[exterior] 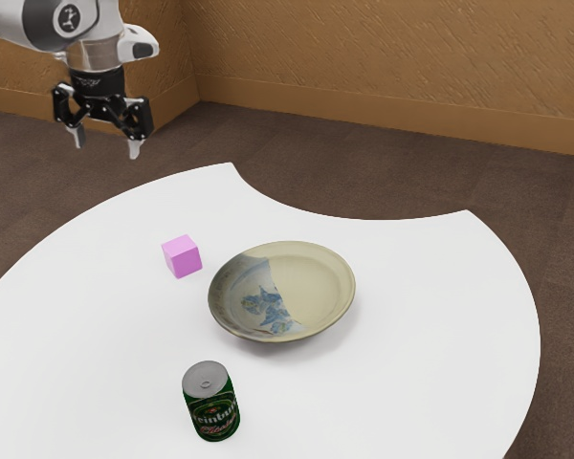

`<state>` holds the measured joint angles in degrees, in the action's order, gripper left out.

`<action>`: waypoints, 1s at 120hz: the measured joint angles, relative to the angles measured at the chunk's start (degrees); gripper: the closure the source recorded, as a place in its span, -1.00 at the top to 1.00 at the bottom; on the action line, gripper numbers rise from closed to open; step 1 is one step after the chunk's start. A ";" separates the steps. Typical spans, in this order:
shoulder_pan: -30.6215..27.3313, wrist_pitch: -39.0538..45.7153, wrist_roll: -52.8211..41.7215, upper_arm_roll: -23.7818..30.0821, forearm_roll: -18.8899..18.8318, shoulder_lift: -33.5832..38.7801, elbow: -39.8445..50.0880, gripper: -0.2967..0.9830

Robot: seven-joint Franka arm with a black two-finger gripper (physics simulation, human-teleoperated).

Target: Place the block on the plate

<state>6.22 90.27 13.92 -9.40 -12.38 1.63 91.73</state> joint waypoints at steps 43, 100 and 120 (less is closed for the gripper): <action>1.02 2.15 4.12 -0.16 0.07 -1.64 7.90 0.54; -1.67 21.02 12.26 -2.13 5.35 -15.40 12.06 0.54; -1.64 27.77 17.31 -3.68 8.06 -19.87 11.76 0.54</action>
<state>4.58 118.04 31.23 -13.08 -4.32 -18.24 103.49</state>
